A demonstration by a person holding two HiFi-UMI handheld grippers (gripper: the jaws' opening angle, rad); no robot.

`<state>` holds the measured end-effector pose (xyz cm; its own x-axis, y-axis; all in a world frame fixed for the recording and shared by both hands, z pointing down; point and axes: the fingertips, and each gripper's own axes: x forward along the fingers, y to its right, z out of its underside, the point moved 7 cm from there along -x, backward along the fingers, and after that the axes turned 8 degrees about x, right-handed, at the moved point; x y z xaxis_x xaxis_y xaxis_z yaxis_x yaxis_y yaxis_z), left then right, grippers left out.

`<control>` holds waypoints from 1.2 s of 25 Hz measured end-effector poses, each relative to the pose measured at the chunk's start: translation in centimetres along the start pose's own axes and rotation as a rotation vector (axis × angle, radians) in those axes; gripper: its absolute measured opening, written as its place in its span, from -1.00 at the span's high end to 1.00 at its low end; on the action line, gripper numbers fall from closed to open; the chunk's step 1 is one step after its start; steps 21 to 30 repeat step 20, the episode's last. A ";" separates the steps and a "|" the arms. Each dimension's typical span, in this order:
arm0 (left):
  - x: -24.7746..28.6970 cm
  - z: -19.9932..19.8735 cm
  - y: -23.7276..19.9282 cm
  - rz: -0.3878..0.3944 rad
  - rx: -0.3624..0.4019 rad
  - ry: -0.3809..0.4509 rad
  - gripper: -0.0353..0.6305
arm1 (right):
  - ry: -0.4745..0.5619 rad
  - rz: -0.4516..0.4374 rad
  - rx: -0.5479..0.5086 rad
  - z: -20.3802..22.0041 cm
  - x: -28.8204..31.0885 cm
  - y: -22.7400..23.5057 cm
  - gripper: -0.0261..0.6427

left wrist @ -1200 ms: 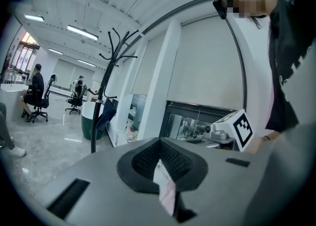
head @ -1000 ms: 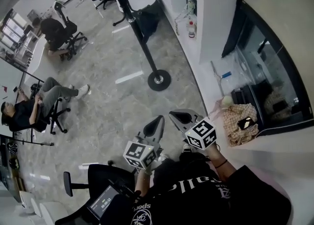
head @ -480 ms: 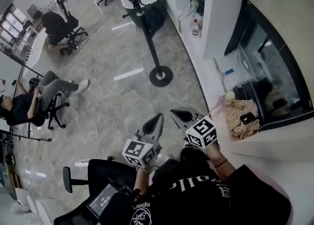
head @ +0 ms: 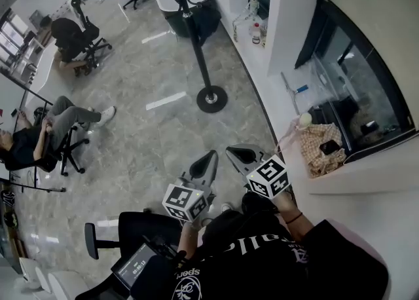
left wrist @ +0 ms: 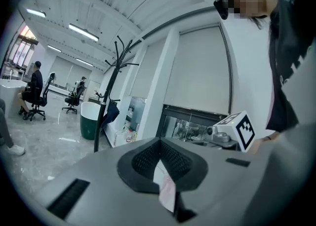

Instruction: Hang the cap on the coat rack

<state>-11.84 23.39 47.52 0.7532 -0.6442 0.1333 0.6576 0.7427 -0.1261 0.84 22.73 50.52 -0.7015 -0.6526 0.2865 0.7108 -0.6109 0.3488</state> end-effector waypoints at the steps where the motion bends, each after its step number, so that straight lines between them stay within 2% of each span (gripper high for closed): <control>1: -0.2 0.0 0.0 0.002 0.000 0.003 0.90 | -0.001 0.001 -0.001 0.1 0.0 -0.3 0.88; 10: -0.9 -0.1 0.8 0.026 0.005 0.015 0.90 | -0.002 0.006 -0.011 0.1 -0.2 -1.1 0.88; 20: -1.4 -0.8 -0.3 -0.022 0.005 0.028 0.90 | -0.001 0.004 -0.024 -0.3 0.0 -1.1 0.88; 30: -1.4 -0.8 -0.3 -0.022 0.005 0.028 0.90 | -0.001 0.004 -0.024 -0.3 0.0 -1.1 0.88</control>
